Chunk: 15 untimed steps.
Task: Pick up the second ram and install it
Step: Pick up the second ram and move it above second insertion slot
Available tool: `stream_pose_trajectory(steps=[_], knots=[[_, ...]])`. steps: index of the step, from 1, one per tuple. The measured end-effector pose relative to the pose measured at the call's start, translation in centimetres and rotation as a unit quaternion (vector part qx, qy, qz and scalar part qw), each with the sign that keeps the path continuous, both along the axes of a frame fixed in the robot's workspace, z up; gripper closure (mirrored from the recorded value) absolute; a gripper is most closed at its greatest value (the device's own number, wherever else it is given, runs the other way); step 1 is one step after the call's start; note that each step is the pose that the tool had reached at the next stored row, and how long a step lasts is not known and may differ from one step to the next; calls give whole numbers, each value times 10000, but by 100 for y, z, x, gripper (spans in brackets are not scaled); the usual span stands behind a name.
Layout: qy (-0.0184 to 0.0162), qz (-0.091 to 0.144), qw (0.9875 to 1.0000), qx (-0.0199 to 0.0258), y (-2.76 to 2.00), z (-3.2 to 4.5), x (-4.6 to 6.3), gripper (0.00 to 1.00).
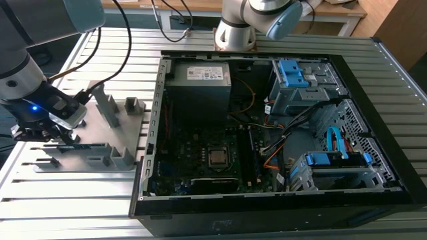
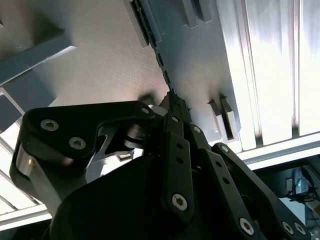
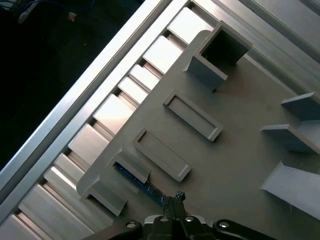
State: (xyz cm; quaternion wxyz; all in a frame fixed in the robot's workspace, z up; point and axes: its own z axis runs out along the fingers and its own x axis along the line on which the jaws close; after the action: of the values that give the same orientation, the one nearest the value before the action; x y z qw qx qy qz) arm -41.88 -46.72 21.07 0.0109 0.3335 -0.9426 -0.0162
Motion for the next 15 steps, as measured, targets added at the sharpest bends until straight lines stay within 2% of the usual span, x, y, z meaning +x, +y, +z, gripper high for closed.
stream_pose_trajectory(steps=[7,15], knots=[[0,283,9996,0,0,0,0,90],[0,611,9981,0,0,0,0,90]])
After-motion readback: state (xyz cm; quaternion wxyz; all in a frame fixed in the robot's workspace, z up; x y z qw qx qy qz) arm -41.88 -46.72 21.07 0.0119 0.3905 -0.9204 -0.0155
